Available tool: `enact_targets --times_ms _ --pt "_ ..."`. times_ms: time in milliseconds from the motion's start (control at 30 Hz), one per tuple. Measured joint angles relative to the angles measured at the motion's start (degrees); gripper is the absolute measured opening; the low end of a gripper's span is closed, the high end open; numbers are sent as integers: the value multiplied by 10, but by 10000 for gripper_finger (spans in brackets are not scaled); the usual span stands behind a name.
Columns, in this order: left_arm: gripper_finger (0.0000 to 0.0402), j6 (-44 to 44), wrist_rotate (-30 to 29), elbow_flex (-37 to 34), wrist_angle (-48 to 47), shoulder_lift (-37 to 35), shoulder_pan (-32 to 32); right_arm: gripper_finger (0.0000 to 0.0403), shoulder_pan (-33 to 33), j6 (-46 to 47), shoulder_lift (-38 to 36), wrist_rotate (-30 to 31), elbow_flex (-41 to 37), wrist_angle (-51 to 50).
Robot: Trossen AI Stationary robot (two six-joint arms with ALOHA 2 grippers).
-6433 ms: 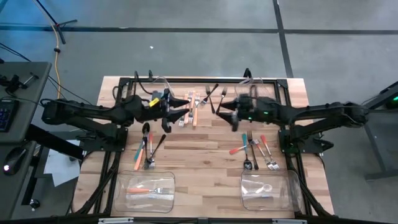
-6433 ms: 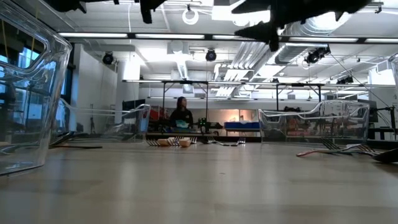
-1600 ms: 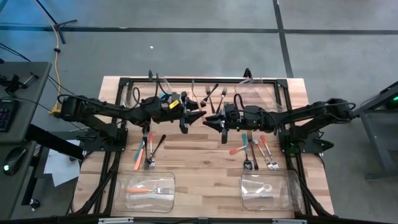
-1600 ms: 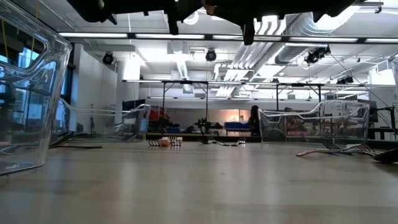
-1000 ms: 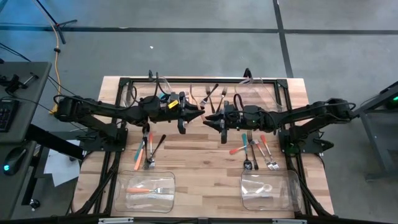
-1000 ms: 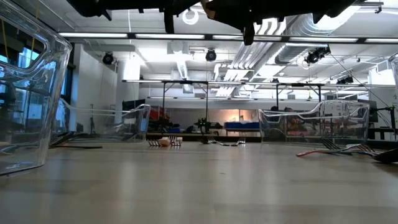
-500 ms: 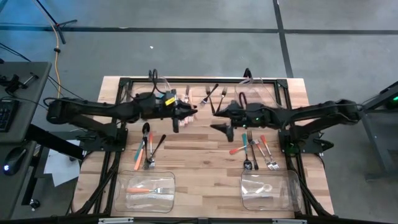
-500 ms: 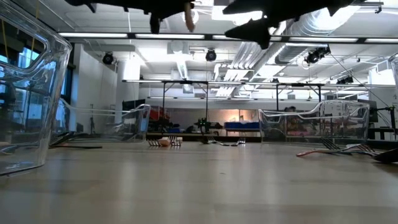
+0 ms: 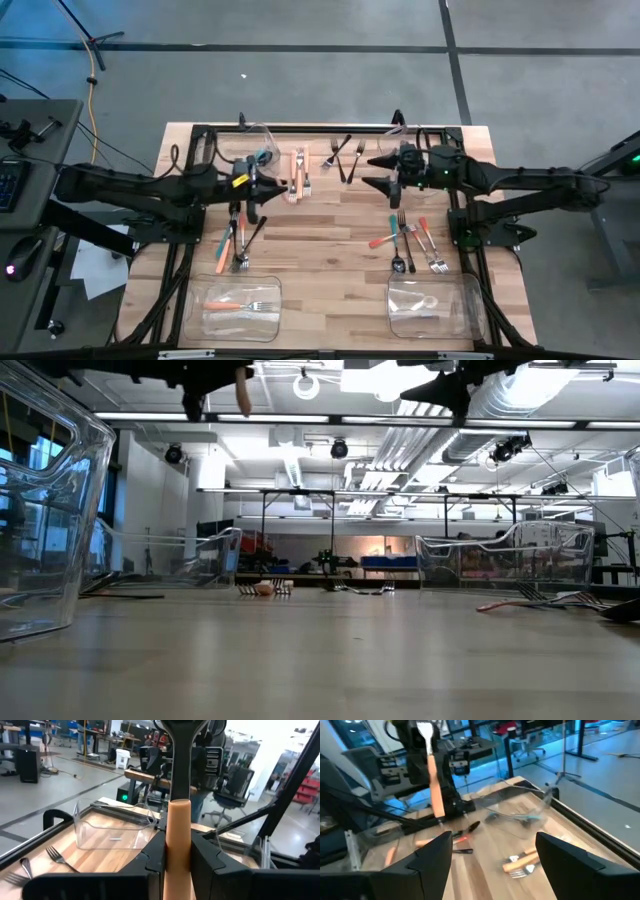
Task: Sort silverware by color (type)
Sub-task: Put the light orange fork into the bottom left transparent bin
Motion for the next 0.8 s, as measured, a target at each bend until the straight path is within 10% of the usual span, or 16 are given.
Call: enact_targets --times_ms 567,800 --pt "40 -4 33 -3 39 -11 0 267 -45 36 93 -198 0 206" --pt "40 11 34 -3 39 -11 0 146 -45 35 90 -218 0 207"
